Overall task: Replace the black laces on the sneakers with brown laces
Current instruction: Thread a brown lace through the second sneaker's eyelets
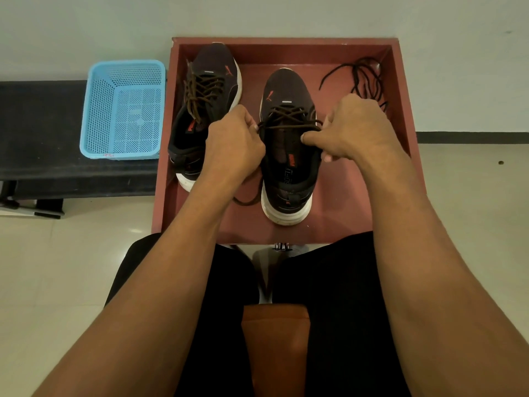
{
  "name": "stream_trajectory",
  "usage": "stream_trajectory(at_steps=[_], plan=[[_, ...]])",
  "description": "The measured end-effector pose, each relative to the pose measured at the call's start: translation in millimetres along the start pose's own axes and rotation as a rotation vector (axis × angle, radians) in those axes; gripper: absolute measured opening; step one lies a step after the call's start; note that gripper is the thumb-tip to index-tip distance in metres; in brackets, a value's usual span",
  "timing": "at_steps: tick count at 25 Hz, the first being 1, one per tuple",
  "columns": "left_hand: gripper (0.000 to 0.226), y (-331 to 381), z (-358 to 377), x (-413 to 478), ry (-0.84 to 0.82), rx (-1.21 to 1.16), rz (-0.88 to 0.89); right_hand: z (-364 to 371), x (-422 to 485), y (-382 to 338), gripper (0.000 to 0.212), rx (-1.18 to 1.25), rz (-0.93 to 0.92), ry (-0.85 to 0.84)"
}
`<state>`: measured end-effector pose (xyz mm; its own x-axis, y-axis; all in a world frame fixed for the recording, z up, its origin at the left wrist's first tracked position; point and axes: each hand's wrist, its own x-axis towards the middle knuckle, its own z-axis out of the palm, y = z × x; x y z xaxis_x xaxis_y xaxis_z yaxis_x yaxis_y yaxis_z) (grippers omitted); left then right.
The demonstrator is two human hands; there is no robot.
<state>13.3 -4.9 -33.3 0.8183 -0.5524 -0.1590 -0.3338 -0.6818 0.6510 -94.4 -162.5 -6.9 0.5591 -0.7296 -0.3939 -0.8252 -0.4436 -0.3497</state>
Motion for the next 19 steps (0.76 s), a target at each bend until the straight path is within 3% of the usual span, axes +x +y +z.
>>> stream_trajectory(at_steps=[7, 10, 13, 16, 19], plan=[[0.011, -3, -2, -6, -0.071, 0.089, 0.026, -1, -9, -3, 0.020, 0.154, 0.002, 0.053], [0.009, -5, -7, -7, -0.065, 0.041, 0.030, -4, -12, -2, 0.032, 0.139, -0.009, 0.070], [0.010, -4, -8, -6, -0.004, -0.005, 0.143, -2, -14, 3, 0.040, 0.169, -0.053, 0.034], [0.008, -1, -6, -4, 0.034, 0.010, 0.160, 0, -14, 5, 0.052, 0.226, -0.079, 0.138], [0.007, 1, -5, -3, 0.027, 0.032, 0.103, -1, -17, 7, 0.060, 0.072, -0.024, 0.176]])
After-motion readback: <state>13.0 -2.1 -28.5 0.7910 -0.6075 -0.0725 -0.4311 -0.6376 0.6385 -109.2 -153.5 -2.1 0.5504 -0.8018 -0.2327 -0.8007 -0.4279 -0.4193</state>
